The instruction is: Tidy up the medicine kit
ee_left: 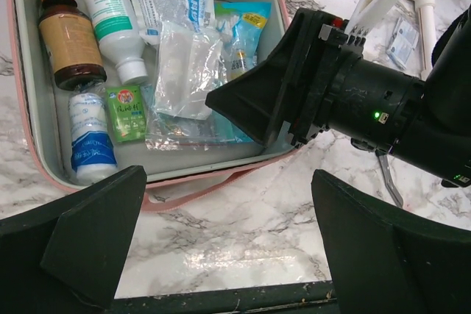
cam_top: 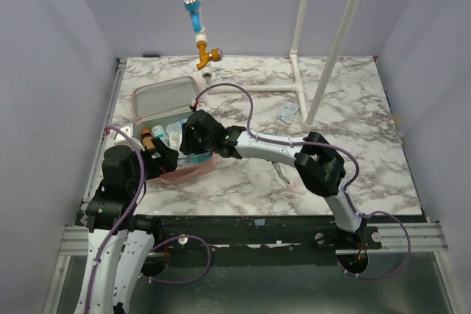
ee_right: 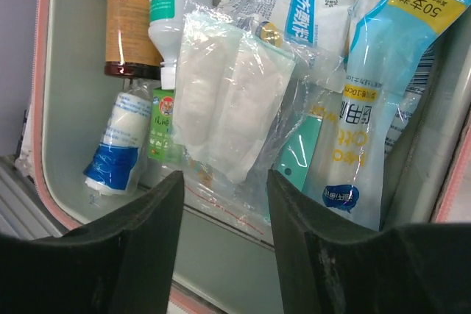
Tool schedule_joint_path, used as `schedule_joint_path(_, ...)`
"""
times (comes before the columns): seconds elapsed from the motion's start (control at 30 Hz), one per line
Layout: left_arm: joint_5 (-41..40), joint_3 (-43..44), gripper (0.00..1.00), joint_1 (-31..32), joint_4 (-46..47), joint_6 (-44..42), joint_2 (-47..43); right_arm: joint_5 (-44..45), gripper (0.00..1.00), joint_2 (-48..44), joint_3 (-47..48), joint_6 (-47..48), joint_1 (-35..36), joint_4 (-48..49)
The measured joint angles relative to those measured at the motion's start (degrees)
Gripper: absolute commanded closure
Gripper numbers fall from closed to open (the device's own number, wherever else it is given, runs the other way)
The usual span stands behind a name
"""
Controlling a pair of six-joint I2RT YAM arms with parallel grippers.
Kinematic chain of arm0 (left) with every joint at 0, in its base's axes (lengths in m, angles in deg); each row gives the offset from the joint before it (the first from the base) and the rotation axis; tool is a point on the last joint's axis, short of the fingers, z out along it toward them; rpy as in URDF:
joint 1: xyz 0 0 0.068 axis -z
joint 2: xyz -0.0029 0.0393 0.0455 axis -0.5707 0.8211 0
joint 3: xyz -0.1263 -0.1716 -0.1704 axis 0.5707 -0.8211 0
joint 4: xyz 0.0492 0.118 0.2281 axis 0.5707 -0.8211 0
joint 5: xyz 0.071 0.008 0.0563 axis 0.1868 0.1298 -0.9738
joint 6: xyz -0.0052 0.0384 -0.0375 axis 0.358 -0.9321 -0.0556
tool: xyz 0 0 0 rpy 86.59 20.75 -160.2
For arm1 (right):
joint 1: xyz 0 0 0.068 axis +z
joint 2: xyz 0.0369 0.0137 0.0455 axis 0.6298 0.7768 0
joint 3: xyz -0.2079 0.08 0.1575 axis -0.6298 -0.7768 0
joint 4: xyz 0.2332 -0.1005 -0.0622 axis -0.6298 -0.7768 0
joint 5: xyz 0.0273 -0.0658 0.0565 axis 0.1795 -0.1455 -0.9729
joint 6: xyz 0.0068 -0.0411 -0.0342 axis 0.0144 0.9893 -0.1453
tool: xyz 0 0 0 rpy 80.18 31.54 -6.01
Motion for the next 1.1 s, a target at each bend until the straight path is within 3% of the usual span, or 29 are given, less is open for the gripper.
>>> schedule_joint_path(0.2, 0.09, -0.02, 0.02, 0.00, 0.26, 0.00, -0.02, 0.96, 0.40, -2.03, -0.68, 0.02, 0.00, -1.57)
schedule_joint_path(0.47, 1.55, -0.11, 0.02, 0.00, 0.72, -0.02, 1.60, 4.96, 0.39, -15.30, -7.21, 0.70, 0.00, -3.54)
schedule_joint_path(0.8, 4.98, -0.11, 0.03, 1.20, 1.16, -0.42, 2.82, 12.28, 0.39, -30.53, -25.97, 0.55, 0.04, -8.09)
schedule_joint_path(0.97, 6.25, -0.11, 0.05, 4.63, 1.33, 0.22, 4.09, 16.85, 0.39, -37.77, -34.91, -0.66, 0.09, -13.35)
schedule_joint_path(1.1, 5.75, -0.11, 0.06, 12.13, 2.40, 2.64, 7.17, 20.39, 0.41, -44.44, -40.06, -2.38, 0.09, -16.81)
